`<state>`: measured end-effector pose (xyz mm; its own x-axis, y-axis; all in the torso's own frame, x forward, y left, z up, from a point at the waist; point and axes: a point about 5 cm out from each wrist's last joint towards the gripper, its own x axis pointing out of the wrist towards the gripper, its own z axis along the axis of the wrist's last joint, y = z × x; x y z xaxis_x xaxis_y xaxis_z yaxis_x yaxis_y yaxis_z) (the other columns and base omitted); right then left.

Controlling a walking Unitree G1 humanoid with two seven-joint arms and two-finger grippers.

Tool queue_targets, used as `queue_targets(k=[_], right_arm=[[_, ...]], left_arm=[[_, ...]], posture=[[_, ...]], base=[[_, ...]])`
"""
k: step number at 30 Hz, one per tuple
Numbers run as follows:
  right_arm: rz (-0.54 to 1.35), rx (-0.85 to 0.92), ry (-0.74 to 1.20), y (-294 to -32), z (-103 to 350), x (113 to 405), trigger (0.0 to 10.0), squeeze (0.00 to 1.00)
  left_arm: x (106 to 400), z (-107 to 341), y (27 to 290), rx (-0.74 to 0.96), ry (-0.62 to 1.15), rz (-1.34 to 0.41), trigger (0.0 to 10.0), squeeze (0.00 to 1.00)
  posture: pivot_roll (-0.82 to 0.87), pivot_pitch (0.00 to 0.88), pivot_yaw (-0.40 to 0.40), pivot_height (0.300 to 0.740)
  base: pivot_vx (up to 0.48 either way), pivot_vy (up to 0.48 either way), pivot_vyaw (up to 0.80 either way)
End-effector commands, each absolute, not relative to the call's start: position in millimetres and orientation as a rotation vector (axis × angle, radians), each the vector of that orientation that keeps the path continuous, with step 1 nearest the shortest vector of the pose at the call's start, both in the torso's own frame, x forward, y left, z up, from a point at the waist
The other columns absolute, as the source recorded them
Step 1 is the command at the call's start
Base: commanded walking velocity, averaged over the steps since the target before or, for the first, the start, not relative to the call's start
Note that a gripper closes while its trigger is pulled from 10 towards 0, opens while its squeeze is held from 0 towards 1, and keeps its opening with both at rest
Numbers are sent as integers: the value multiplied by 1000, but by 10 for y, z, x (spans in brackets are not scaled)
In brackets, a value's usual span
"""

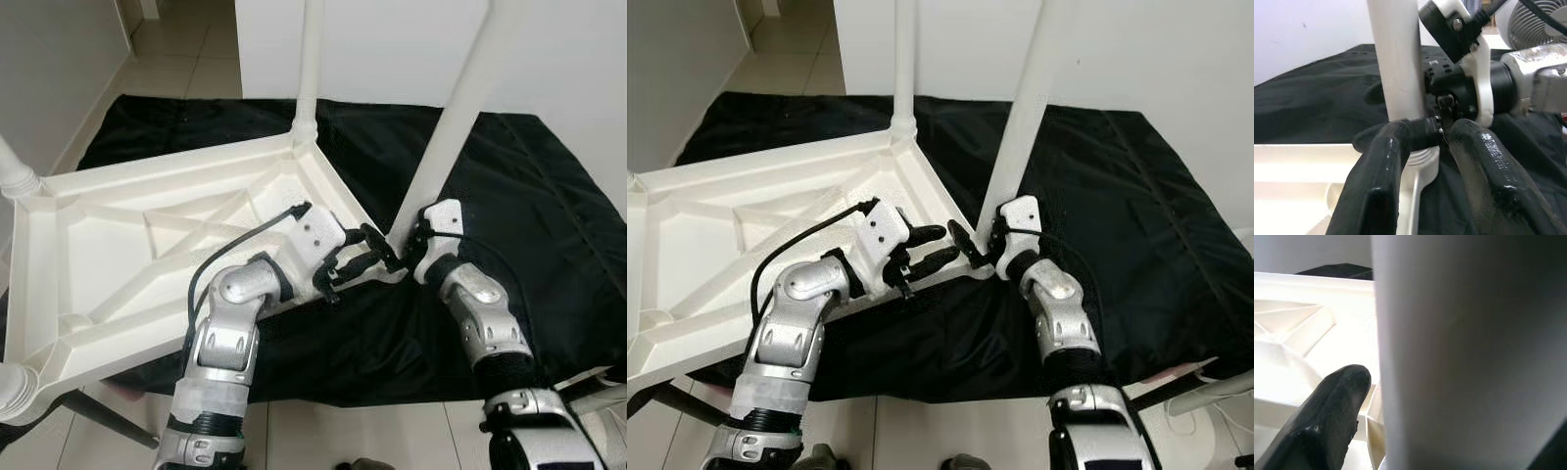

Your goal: Building children table

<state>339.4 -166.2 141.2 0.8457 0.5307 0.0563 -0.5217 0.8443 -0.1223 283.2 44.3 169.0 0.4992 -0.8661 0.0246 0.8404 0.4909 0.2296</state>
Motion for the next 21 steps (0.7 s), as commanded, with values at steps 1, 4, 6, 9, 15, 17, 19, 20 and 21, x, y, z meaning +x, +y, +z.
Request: queue_targets(k=[1,4,6,9,15,17,19,20,21], right_arm=[[620,-108,-83,-1595,1393,3407,10000,0],[650,-111,-85,-1578,1389,3421,10000,0],[665,-110,-86,-1574,1383,3434,7647,0],[678,-108,-84,-1581,1364,3453,1373,0],[680,-61,-61,-1631,1285,3451,0,0],[668,-40,-54,-1647,1261,3443,0,0],[663,-23,-50,-1658,1245,3436,0,0],[655,-9,-49,-1666,1232,3429,0,0],[647,6,-47,-1672,1218,3424,2667,0]], left_arm=[[2682,1325,365,75,-57,-844,10000,0],[2649,1282,354,104,-47,-864,10000,0],[2632,1274,351,113,-47,-874,10000,0],[2622,1267,354,120,-48,-880,10000,0],[2651,1291,369,129,-79,-879,10000,0],[2654,1297,379,133,-82,-878,10000,0],[2655,1301,388,136,-85,-877,10000,0],[2654,1302,398,138,-85,-876,10000,0],[2651,1303,409,141,-85,-876,10000,0]], posture=[[-19,5,-41,740],[-21,3,-38,740],[-20,3,-37,740],[-18,4,-34,740],[-15,5,-32,740],[-12,8,-33,740],[-13,10,-30,740],[-13,10,-30,740],[-14,10,-28,740]], base=[[0,0,0],[0,0,0],[0,0,0],[0,0,0],[0,0,0],[0,0,0],[0,0,0],[0,0,0],[0,0,0]])
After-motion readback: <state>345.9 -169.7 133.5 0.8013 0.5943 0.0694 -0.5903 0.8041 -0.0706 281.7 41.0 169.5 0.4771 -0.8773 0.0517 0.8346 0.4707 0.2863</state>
